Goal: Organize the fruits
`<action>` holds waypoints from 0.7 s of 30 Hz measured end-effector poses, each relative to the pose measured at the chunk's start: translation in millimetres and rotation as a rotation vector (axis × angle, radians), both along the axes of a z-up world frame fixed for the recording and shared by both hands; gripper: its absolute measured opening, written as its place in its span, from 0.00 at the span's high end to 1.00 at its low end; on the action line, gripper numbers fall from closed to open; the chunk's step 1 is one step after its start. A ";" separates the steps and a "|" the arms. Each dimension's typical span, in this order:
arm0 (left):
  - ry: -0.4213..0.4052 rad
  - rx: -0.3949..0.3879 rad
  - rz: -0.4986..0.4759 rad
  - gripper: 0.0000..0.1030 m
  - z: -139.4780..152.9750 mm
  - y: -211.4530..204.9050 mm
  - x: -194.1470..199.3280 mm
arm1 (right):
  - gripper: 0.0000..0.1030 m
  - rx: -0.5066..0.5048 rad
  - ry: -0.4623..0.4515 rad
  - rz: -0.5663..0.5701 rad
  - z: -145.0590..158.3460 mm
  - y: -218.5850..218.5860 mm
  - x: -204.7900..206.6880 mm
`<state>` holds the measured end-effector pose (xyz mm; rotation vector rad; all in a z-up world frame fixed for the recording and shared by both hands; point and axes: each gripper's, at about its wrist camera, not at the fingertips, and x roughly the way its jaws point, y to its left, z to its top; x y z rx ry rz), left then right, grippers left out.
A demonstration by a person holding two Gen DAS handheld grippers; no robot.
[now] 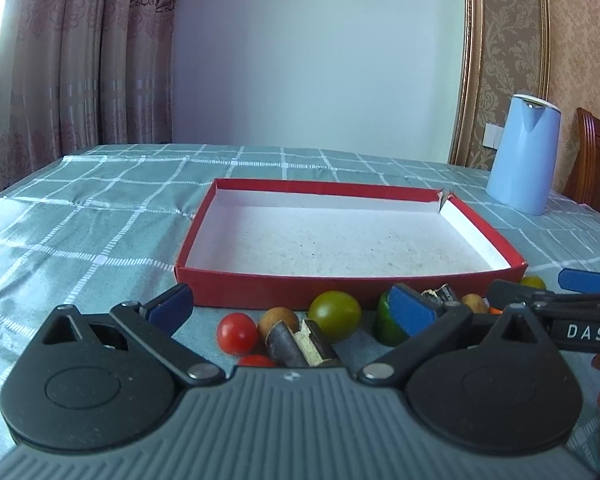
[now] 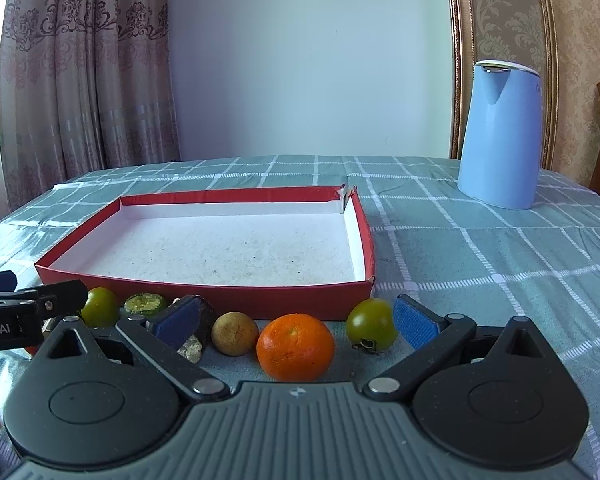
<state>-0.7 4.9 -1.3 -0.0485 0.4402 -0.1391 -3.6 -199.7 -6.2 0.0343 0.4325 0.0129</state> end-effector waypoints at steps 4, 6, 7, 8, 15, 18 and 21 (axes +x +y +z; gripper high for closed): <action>-0.002 -0.004 -0.002 0.00 0.4 0.3 -0.4 | 0.00 0.000 -0.002 0.000 -0.2 0.6 0.1; 0.011 -0.005 -0.001 0.00 0.0 0.3 1.5 | 0.00 0.001 0.000 0.002 -0.5 0.9 0.5; 0.018 -0.007 -0.004 0.00 -0.3 0.4 2.2 | 0.00 0.001 0.003 0.004 -0.8 0.9 1.0; 0.018 -0.008 -0.008 0.00 -0.2 0.4 2.2 | 0.00 0.002 0.005 0.005 -1.1 0.9 1.2; 0.048 -0.001 -0.025 0.00 -3.8 -0.7 3.3 | 0.00 0.006 0.008 0.009 -1.3 0.6 1.3; 0.044 0.008 -0.030 0.00 -3.8 -2.3 2.6 | 0.00 0.006 0.007 0.010 -2.0 0.7 1.5; 0.045 0.004 -0.034 0.00 -4.5 -1.1 3.0 | 0.00 0.004 0.008 0.011 -2.7 1.2 1.4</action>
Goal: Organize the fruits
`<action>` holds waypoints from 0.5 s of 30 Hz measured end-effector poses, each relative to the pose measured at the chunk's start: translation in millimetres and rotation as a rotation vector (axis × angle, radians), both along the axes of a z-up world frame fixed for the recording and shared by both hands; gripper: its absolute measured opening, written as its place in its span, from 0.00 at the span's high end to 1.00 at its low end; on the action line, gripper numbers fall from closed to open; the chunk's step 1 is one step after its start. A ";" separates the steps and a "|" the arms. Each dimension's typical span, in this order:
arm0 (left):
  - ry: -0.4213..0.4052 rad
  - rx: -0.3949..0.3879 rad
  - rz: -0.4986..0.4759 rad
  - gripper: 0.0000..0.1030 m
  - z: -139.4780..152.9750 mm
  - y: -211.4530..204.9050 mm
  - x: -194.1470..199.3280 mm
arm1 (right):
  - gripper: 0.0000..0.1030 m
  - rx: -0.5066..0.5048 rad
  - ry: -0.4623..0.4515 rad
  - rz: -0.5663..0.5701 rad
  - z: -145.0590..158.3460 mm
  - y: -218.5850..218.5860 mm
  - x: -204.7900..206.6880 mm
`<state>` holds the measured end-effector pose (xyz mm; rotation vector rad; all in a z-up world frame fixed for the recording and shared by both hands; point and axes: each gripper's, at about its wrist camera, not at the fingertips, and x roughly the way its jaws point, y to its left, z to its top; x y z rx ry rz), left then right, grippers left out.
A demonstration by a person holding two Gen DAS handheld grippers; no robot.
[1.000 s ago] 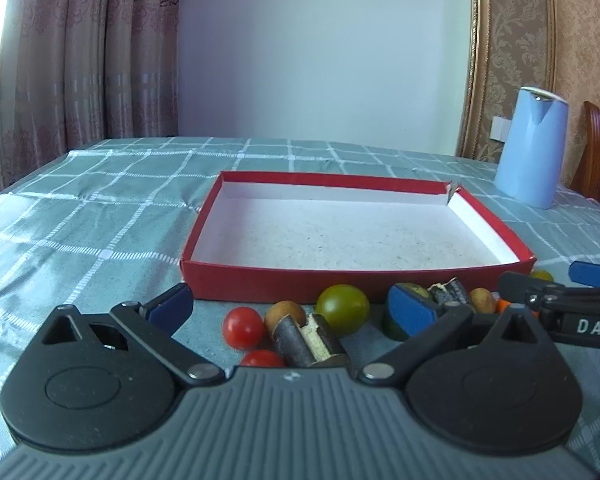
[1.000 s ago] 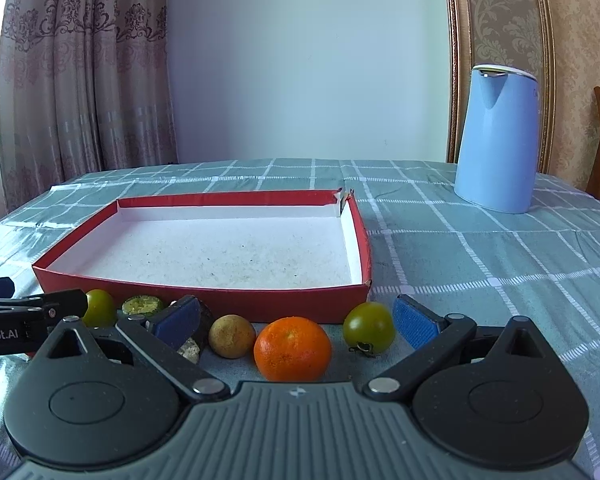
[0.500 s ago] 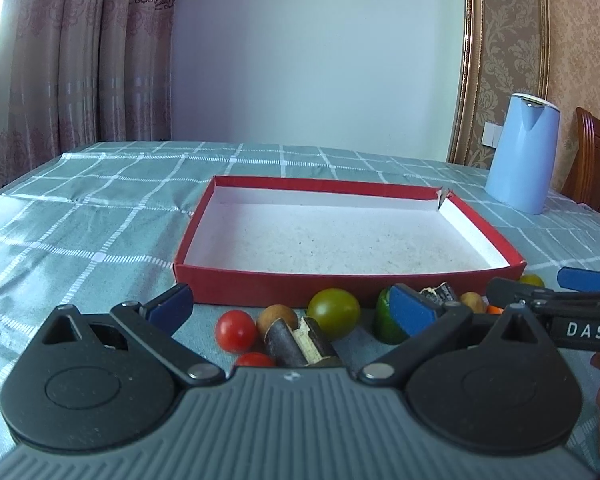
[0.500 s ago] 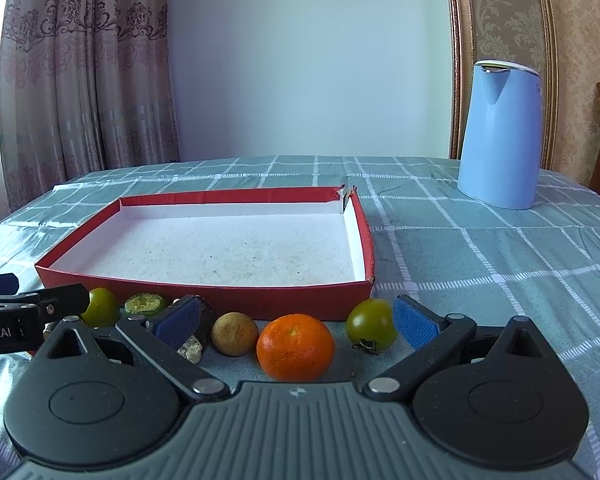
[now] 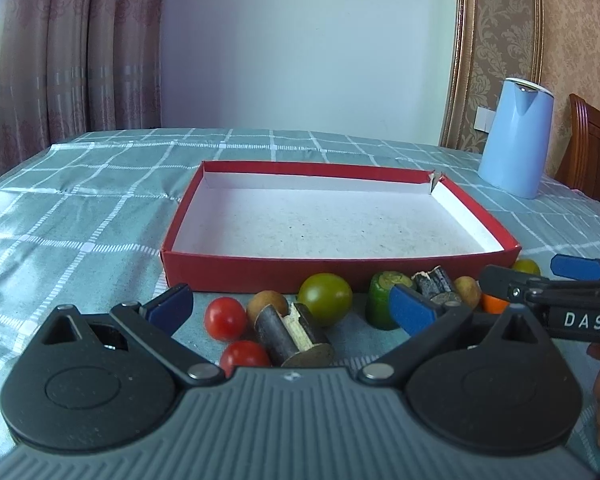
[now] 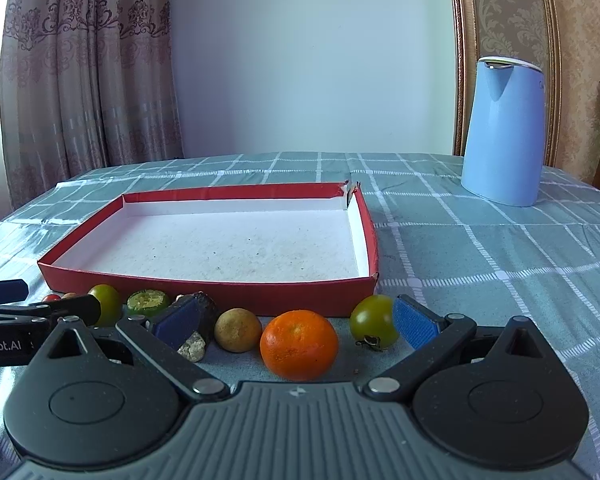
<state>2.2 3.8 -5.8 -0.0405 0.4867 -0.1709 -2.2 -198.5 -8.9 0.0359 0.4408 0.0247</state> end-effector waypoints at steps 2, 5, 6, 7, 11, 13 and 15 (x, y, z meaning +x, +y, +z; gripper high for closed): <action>0.000 -0.001 0.003 0.00 -0.1 0.6 0.0 | 0.00 -0.001 0.002 0.002 -0.2 0.2 -0.2; -0.008 -0.012 0.003 0.00 0.6 2.8 -0.7 | 0.00 -0.002 0.007 0.007 -0.5 0.5 0.0; -0.006 -0.014 0.004 0.00 0.2 3.4 -0.9 | 0.00 -0.002 0.007 0.006 -0.6 0.5 -0.1; -0.004 -0.015 0.005 0.00 0.1 3.8 -0.6 | 0.00 -0.003 0.007 0.008 -0.5 0.3 -0.2; 0.009 -0.026 0.025 0.00 -0.3 7.1 0.9 | 0.00 0.006 0.004 0.007 0.2 -10.8 -9.4; 0.017 -0.035 0.032 0.00 -0.9 9.2 2.0 | 0.00 0.030 0.014 0.022 -2.6 -24.7 -18.0; 0.026 -0.039 0.032 0.00 -1.4 9.9 3.0 | 0.00 0.057 0.037 0.028 -6.0 -39.6 -25.2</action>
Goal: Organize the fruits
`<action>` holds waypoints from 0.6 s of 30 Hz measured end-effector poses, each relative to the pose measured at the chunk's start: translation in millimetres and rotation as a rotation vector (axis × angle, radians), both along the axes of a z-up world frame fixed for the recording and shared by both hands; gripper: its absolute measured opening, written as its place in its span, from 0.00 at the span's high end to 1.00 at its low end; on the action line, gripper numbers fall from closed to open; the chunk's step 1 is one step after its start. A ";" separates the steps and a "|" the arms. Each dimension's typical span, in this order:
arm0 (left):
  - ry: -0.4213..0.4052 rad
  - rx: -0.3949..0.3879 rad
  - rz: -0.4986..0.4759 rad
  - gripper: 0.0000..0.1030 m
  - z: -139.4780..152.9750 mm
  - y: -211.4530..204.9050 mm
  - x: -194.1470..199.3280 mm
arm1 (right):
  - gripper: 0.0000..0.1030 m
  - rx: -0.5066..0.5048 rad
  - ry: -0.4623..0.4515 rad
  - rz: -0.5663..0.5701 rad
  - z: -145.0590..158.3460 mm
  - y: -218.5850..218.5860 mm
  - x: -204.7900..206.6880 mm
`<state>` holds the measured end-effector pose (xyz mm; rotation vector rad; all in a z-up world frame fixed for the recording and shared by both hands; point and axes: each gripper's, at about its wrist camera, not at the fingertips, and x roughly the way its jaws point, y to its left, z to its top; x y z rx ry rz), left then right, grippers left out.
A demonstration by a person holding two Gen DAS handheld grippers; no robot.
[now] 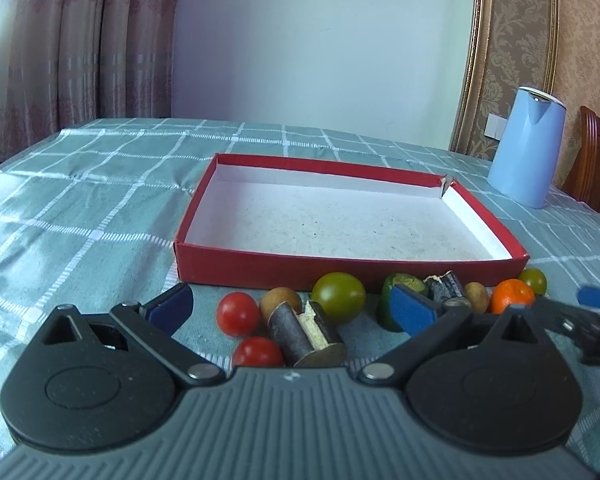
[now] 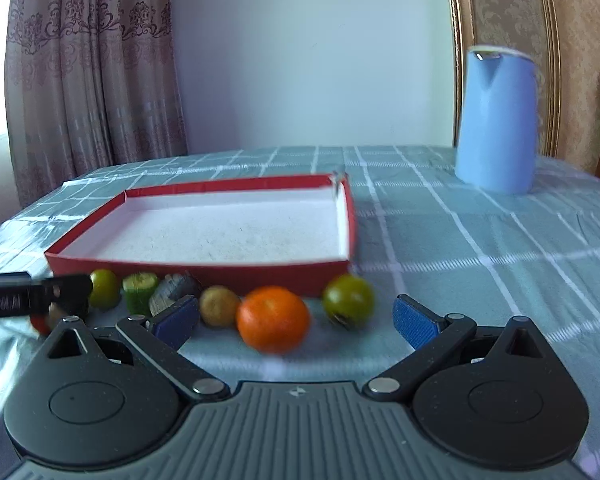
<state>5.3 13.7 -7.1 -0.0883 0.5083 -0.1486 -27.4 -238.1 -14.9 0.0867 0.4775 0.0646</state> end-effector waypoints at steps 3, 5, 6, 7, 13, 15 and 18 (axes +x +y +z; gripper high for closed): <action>-0.006 0.002 -0.010 0.00 0.6 -0.9 -1.6 | 0.00 0.030 0.019 -0.026 -5.5 -17.5 -9.5; -0.008 0.004 -0.009 0.00 0.3 -1.2 -2.0 | 0.00 0.041 0.010 -0.035 -6.0 -22.2 -13.7; -0.006 0.003 -0.008 0.00 0.4 -1.2 -1.9 | 0.00 0.038 0.005 -0.030 -5.6 -21.7 -14.2; -0.004 0.002 -0.007 0.00 0.3 -1.1 -1.8 | 0.00 0.024 0.005 -0.029 -5.7 -19.3 -13.5; 0.001 0.007 -0.012 0.00 0.1 -2.5 -1.6 | 0.00 -0.057 -0.003 -0.024 -0.1 -8.6 -5.6; 0.001 0.006 -0.012 0.00 0.2 -2.3 -1.2 | 0.01 -0.054 -0.010 -0.031 3.4 -12.7 -2.7; 0.005 0.009 -0.018 0.00 0.0 -3.1 -1.0 | 0.06 -0.056 0.007 -0.019 2.9 -13.9 -0.6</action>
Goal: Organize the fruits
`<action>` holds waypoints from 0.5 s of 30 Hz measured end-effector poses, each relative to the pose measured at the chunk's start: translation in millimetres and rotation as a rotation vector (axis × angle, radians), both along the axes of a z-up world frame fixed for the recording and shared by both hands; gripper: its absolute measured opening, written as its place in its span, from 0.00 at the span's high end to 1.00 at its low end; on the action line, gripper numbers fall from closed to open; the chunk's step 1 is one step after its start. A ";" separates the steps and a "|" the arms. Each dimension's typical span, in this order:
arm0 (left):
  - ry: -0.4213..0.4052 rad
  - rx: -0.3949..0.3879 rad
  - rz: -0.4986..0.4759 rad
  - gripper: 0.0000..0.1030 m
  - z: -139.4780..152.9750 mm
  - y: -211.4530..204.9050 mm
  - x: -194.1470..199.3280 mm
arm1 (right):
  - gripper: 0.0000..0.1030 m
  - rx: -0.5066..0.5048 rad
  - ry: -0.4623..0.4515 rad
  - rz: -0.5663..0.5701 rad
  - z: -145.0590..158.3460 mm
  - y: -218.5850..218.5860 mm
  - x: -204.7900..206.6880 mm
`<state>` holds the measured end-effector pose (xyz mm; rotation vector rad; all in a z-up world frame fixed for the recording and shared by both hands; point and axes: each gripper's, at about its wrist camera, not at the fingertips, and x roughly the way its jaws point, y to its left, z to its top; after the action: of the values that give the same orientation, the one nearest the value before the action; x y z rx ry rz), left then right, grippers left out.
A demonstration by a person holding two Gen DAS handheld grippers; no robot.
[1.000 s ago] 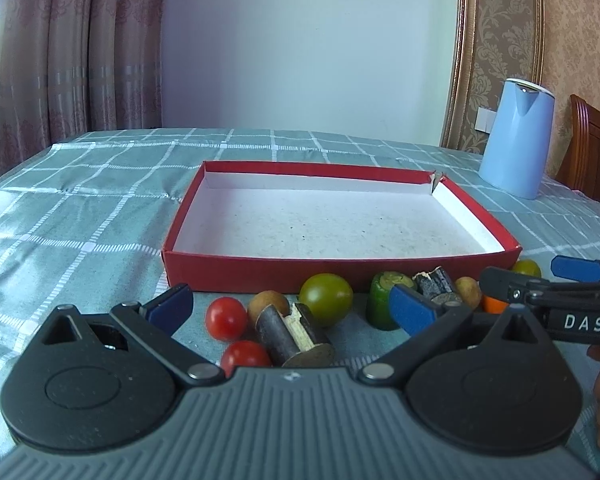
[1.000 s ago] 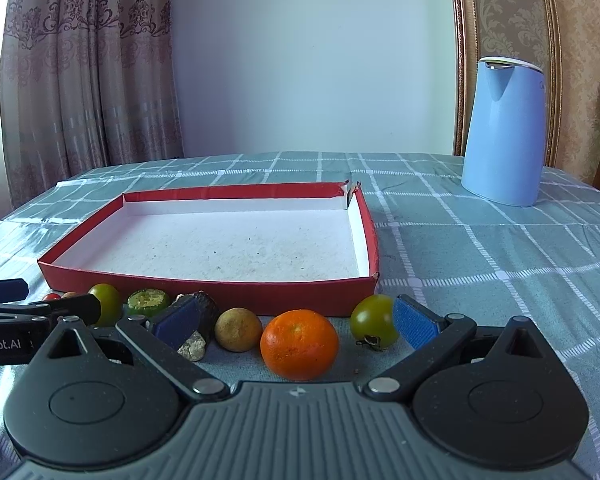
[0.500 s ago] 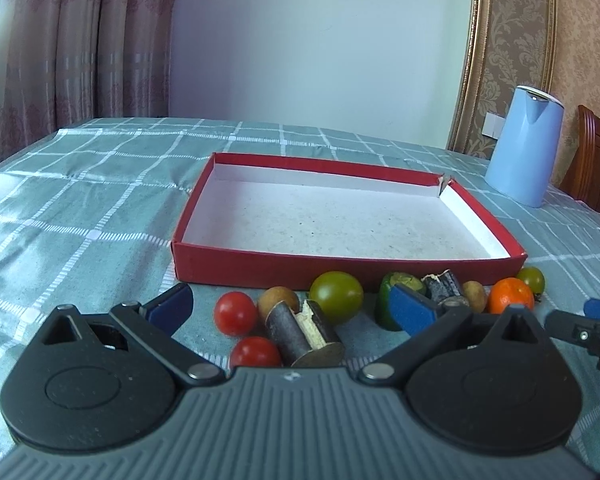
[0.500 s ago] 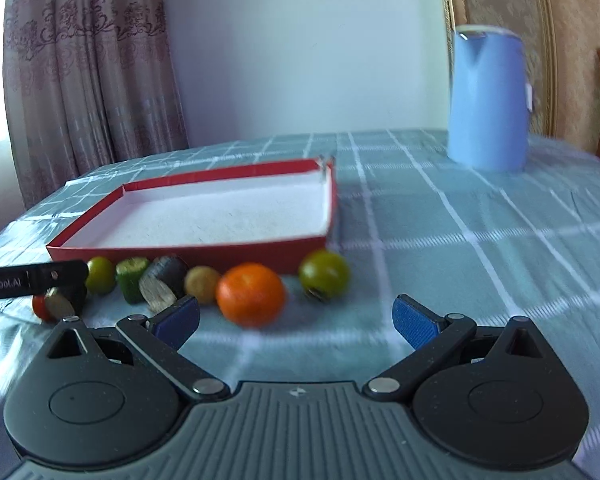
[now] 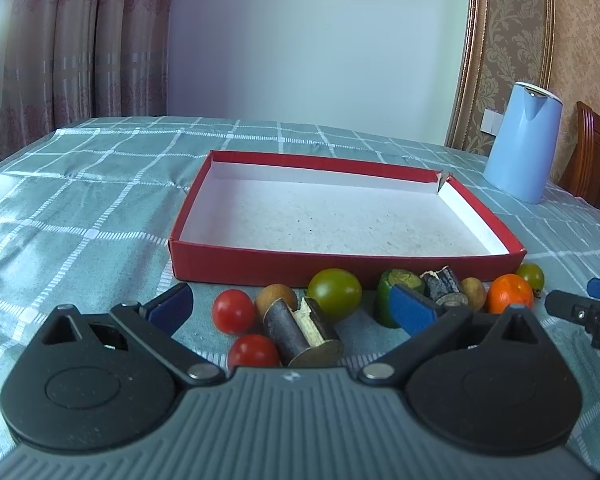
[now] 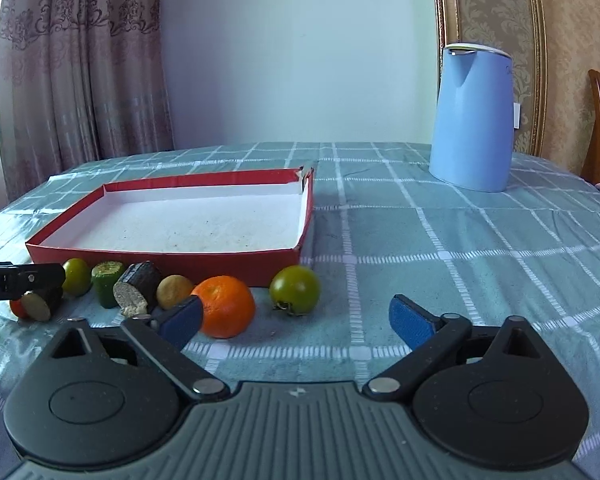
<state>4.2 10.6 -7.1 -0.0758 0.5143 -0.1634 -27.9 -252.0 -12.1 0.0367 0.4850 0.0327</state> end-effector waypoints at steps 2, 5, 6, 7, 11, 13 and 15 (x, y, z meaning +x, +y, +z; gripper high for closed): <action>-0.001 0.004 0.000 0.00 -0.1 -0.6 0.2 | 0.11 0.001 0.022 0.037 -3.0 3.9 1.1; -0.004 0.000 0.003 0.00 -0.1 0.1 -0.1 | 0.26 0.009 0.054 0.101 -6.4 13.7 4.0; -0.004 -0.001 0.004 0.00 -0.1 0.0 -0.3 | 0.29 0.014 0.064 0.119 -7.2 17.0 5.8; -0.005 0.000 0.004 0.00 -0.1 -0.2 -0.3 | 0.35 0.015 0.077 0.136 -7.9 20.6 8.8; -0.004 -0.002 0.005 0.00 0.2 0.1 -0.1 | 0.41 0.025 0.116 0.179 -9.8 29.8 22.2; -0.003 -0.002 0.005 0.00 0.3 0.0 0.1 | 0.45 0.010 0.115 0.185 -8.6 34.6 26.9; -0.003 -0.001 0.005 0.00 0.2 0.3 0.0 | 0.45 -0.026 0.110 0.180 -8.4 40.0 32.3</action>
<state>4.3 10.9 -6.9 -0.0775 0.5111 -0.1590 4.3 -211.9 -20.4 -0.0306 0.5981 0.2018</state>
